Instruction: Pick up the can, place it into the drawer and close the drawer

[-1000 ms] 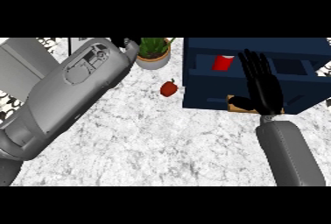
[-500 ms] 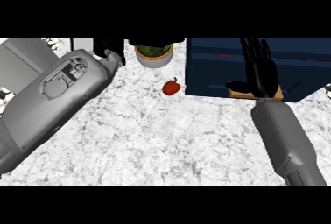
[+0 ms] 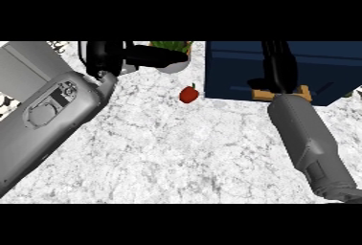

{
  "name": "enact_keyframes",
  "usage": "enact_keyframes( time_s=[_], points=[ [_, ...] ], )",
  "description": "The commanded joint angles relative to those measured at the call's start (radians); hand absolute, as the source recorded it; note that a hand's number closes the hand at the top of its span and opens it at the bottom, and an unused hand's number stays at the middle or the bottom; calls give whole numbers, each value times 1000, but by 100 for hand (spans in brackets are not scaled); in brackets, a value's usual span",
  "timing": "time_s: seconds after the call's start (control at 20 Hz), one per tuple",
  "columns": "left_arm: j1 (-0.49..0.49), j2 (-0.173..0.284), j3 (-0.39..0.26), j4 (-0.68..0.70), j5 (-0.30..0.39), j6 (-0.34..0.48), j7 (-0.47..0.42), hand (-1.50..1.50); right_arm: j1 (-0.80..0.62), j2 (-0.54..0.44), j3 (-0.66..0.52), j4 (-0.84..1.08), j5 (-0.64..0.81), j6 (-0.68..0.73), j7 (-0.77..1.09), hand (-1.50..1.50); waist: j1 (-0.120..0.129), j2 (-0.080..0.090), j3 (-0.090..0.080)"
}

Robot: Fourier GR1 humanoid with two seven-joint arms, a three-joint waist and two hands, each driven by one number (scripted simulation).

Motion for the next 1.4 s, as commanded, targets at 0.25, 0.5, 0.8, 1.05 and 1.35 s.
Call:
enact_keyframes(
  time_s=[0.25,0.5,0.8,1.05,1.35],
  points=[
    [117,21,22,-66,-14,-35,-48,-150,-196,-18,-39,169,-5,6,9,-150,20,24,4],
    [140,38,26,-107,-45,-11,-39,-150,-256,-23,-57,207,-13,26,15,-150,11,19,4],
    [165,29,34,-132,-46,-16,-47,-150,-254,19,-130,202,-108,17,-105,-150,24,29,7],
    [190,68,52,-153,-42,-36,-40,-150,-257,61,-240,160,-254,54,-240,-150,14,17,8],
    [277,55,34,-201,-61,-11,-64,-150,-300,71,-350,145,-389,166,-317,-150,0,4,6]
  ],
)
